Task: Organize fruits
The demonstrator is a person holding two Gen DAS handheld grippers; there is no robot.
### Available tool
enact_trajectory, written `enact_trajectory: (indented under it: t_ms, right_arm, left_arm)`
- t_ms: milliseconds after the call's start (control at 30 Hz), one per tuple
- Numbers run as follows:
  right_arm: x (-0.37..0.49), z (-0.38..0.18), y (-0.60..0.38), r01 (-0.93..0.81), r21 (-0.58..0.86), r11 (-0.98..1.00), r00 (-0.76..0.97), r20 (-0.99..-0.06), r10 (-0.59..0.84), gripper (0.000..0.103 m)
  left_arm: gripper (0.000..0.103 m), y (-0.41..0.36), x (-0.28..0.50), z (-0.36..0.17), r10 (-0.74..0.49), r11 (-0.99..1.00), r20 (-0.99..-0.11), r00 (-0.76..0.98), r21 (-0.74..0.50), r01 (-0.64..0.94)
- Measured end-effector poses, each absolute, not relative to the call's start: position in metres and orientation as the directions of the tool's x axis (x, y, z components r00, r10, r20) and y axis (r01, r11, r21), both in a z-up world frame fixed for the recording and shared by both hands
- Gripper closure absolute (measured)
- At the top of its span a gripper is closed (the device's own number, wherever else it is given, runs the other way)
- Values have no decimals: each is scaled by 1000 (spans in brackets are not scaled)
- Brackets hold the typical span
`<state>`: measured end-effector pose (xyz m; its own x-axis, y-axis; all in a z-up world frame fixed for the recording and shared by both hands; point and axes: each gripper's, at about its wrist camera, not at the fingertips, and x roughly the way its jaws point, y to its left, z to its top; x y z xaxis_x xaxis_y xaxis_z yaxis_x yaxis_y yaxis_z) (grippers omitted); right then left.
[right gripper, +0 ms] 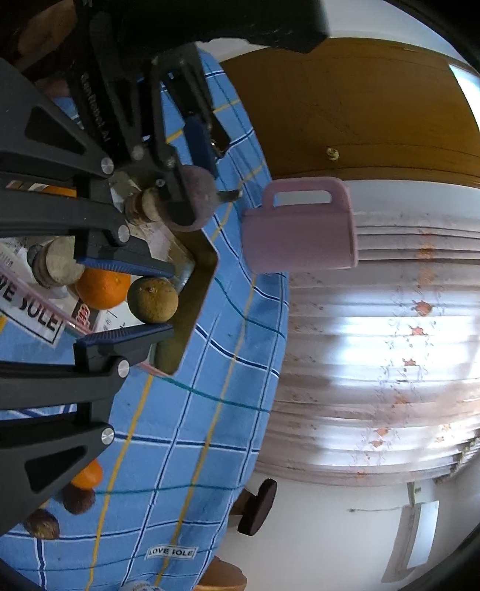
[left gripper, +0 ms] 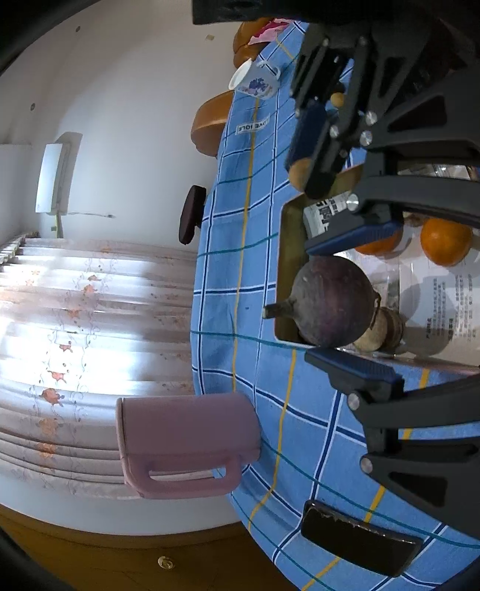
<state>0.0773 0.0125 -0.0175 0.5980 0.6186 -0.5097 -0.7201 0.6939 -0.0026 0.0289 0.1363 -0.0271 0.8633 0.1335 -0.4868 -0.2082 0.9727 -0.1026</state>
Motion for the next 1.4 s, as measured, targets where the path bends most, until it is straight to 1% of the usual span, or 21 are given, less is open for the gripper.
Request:
enact_trajectory:
  t_ms: [333, 567, 833, 867, 933, 967, 1033, 1133, 1167, 1233, 1300, 1367, 1400]
  right_arm:
    - [79, -33, 21, -733, 13, 680, 557, -563, 611, 75]
    - [77, -40, 22, -743, 16, 670, 534, -589, 606, 75]
    - [78, -44, 23, -756, 34, 654, 505, -605, 615, 75]
    - [78, -44, 23, -758, 39, 651, 499, -609, 617, 74]
    - [78, -44, 22, -752, 40, 658, 504, -608, 613, 68]
    - [79, -44, 21, -749, 42, 661, 506, -608, 612, 67]
    - [80, -43, 18, -745, 47, 666, 508, -606, 612, 64]
    - [80, -42, 13, -733, 45, 679, 524, -600, 605, 57]
    - [80, -41, 10, -731, 47, 680, 527, -594, 608, 56]
    - [79, -38, 5, -725, 47, 687, 537, -586, 606, 54]
    - [76, -33, -3, -718, 45, 694, 554, -566, 610, 53]
    - [75, -27, -12, -712, 55, 700, 564, -550, 616, 51]
    - [73, -24, -18, -708, 59, 704, 571, -538, 620, 47]
  left_arm:
    - [50, 134, 21, -34, 130, 976, -511, 849, -86, -202]
    - [50, 134, 21, -44, 115, 977, -544, 831, -91, -194]
    - [49, 132, 16, -46, 130, 978, -542, 831, -70, -199]
    - [49, 131, 15, -45, 137, 978, -539, 831, -62, -201]
    - [48, 131, 14, -43, 139, 978, -534, 834, -59, -201]
    - [46, 130, 13, -42, 144, 977, -533, 834, -56, -204]
    - [36, 131, 12, -40, 157, 975, -528, 835, -52, -216]
    - [27, 132, 10, -40, 164, 972, -524, 836, -58, -227]
    - [25, 133, 9, -39, 161, 972, -521, 838, -64, -227]
    - [17, 132, 8, -37, 166, 971, -515, 841, -65, -231]
    - [10, 130, 6, -34, 159, 972, -500, 851, -73, -224]
    - [9, 125, 5, -31, 142, 975, -486, 862, -84, -208]
    - [9, 122, 5, -30, 131, 977, -484, 865, -85, -196]
